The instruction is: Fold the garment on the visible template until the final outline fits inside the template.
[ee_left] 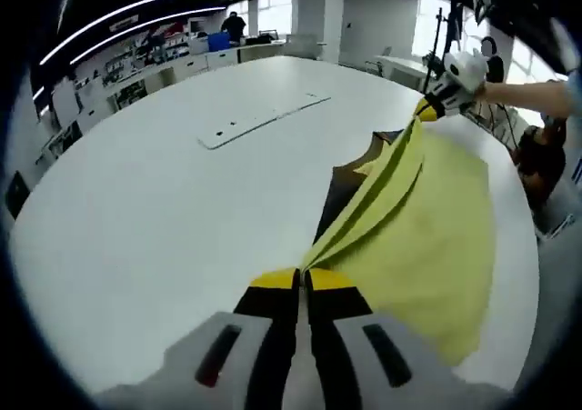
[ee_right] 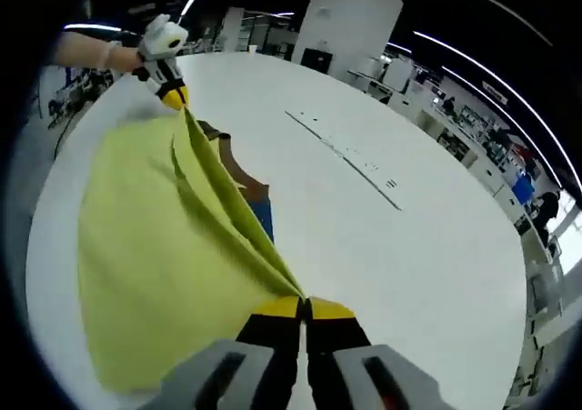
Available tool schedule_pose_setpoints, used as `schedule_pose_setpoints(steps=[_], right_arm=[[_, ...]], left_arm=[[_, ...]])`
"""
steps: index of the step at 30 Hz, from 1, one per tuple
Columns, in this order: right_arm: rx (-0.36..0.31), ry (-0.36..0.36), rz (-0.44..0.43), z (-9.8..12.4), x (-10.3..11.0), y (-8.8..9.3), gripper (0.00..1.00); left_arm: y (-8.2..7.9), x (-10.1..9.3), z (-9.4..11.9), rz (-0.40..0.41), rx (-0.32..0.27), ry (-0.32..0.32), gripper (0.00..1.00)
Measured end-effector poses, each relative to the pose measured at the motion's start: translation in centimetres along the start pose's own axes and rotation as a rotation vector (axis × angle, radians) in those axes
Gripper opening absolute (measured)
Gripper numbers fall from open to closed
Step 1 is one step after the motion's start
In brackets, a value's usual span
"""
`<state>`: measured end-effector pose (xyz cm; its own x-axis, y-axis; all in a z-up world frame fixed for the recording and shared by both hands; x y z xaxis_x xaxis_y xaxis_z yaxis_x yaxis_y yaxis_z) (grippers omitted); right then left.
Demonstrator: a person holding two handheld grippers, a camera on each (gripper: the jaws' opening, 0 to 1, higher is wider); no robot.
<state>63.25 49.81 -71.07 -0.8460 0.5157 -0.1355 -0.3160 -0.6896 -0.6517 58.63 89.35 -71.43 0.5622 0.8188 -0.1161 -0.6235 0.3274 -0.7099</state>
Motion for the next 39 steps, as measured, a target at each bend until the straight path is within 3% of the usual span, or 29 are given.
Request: schedule_pose_setpoints(steps=[5,10,12,18,23,27,35,36,37,39], right_arm=[[-0.01,-0.009,-0.129,-0.8,-0.6,0.1,0.0],[-0.008,-0.017,-0.168,-1.1,-0.9,0.1,0.0],[-0.011,-0.024,-0.23,-1.1,-1.0,0.2,0.0],[-0.007,-0.027,-0.295,-1.1,-1.4,0.4,0.0],[-0.001,-0.021,-0.309,-1.1,-1.4,0.6,0.0],[0.005,-0.021,-0.305,-1.0,-1.4,0.6,0.0],[-0.01,-0.02,-0.292,-1.0,-1.0,0.4,0.0],[-0.008,-0.013,-0.287,-0.9,-1.1,0.4,0.03],[-0.007,-0.008,-0.278,-0.9,-1.1,0.4,0.08],[-0.023,-0.013,-0.258,-0.7,-0.9,0.3,0.25]], left_arm=[[-0.3,0.6,-0.5,0.104,-0.014,-0.012,0.0],[-0.2,0.8,-0.9,0.194,-0.006,-0.018,0.0],[-0.1,0.8,-0.9,0.251,-0.004,-0.02,0.0],[0.1,0.8,-0.7,0.285,-0.006,-0.023,0.0],[0.3,1.1,-0.6,0.366,-0.011,-0.021,0.0],[0.4,0.8,-0.7,0.325,0.003,-0.033,0.0],[-0.1,0.5,-0.8,0.308,-0.029,-0.009,0.01],[-0.2,0.5,-0.9,0.305,-0.035,-0.018,0.01],[0.0,0.8,-0.8,0.273,-0.004,-0.054,0.05],[-0.2,0.4,-0.7,0.201,-0.02,-0.04,0.14]])
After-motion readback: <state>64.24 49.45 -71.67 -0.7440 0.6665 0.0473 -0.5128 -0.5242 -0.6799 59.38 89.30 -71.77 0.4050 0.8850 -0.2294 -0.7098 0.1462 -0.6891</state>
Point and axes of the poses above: the point that each gripper's makers call its tool centre point, and the gripper's own axes: z roughly backward along the fingers, x roughly to its left, y roughly out of its underside, the point moved 6 cm from there along z, roughly backward along the fingers, and after that the axes turned 3 degrees about -y, right-handed, at the moved point
